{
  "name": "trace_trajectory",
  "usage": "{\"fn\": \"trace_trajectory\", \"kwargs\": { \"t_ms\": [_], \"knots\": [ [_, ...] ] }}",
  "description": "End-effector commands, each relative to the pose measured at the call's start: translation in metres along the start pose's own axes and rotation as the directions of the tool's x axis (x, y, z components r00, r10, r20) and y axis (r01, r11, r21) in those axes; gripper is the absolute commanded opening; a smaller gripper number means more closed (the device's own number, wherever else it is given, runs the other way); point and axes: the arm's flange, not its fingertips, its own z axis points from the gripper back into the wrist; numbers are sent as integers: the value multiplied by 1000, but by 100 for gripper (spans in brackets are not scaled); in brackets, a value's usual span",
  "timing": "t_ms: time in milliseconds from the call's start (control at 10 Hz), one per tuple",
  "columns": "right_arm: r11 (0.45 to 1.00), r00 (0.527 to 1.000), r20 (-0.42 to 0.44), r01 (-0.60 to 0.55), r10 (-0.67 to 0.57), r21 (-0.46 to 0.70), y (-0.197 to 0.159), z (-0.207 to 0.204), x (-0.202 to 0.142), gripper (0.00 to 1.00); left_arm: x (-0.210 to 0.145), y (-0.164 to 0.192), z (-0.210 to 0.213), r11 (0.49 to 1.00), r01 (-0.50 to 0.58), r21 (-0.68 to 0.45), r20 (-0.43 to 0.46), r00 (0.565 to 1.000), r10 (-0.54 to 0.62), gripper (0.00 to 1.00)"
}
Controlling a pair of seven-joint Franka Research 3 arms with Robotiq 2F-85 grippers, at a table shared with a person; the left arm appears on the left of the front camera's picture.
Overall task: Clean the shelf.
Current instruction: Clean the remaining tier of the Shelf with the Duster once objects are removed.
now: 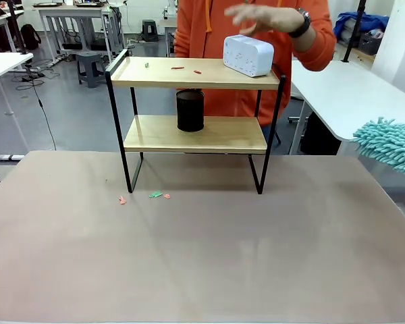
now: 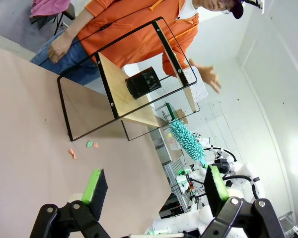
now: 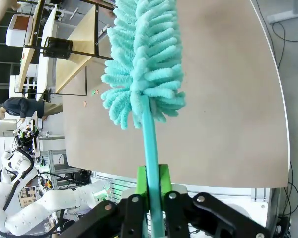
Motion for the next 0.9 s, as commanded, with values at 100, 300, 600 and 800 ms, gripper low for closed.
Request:
{"fn": "trace_trajectory", "kwargs": {
  "t_ms": [100,300,600,800],
  "knots": [
    [1000,1000,1,-2,2,4,3,-1,-3,12,-6,-3,-2,1000,17,-12,3,1000,-17,100],
    [1000,1000,1,-2,2,4,3,-1,-3,12,-6,-3,-2,1000,17,-12,3,1000,-17,100],
    [1000,991,135,-13,17,-27,51,11,22,12,-6,-3,-2,1000,17,-12,3,1000,-17,100],
    [989,972,193,-118,133,-89,136,21,43,12,-6,-3,-2,1000,17,-12,3,1000,-17,100]
  ]
}}
